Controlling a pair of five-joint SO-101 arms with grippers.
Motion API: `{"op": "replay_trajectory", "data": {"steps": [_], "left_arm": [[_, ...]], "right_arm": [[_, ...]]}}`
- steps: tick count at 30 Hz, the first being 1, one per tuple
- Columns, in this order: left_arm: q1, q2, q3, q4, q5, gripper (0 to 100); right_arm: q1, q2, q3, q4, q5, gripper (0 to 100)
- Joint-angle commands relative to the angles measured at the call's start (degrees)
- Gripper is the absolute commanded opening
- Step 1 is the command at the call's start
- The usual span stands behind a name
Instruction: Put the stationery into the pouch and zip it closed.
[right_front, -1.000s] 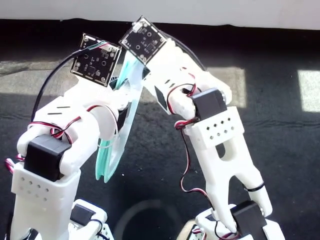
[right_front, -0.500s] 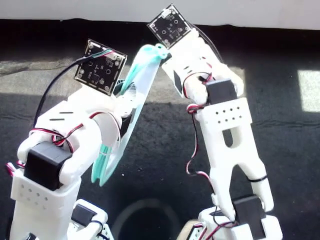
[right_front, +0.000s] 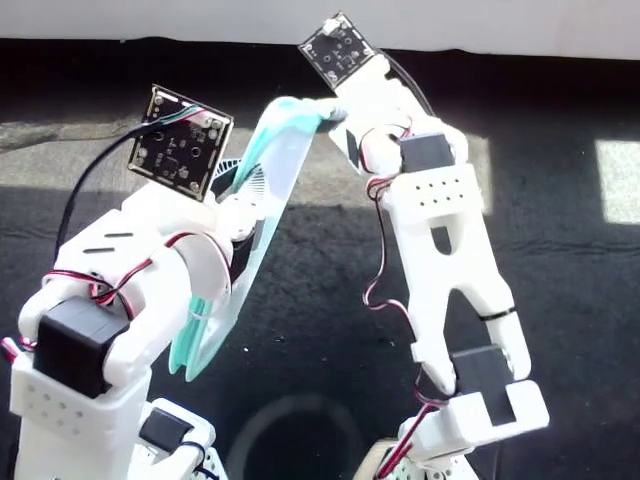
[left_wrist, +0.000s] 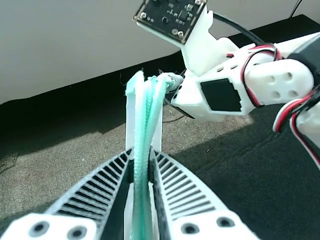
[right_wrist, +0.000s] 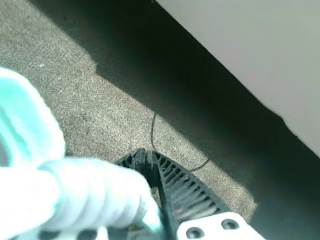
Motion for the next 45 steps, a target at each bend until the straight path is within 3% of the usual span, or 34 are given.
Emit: {"op": "replay_trajectory", "data": {"steps": [1, 21, 25, 45], "left_arm": [[-0.04, -2.59, -1.27, -0.7, 0.7, 1], [-0.04, -2.68, -6.81, -0.26, 0.7, 1], [-0.04, -2.68, -6.81, -0.26, 0.7, 1], [-0.13, -2.68, -9.71, 0.62, 0.79, 1]], "right_arm": [[2.07, 1.8, -1.8, -0.66, 0.62, 0.7], [9.27, 15.52, -2.33, -0.84, 0.88, 0.7], [10.15, 17.19, -2.33, -0.92, 3.96, 0.7], [11.56, 21.05, -1.89, -3.38, 3.96, 0.7]]}}
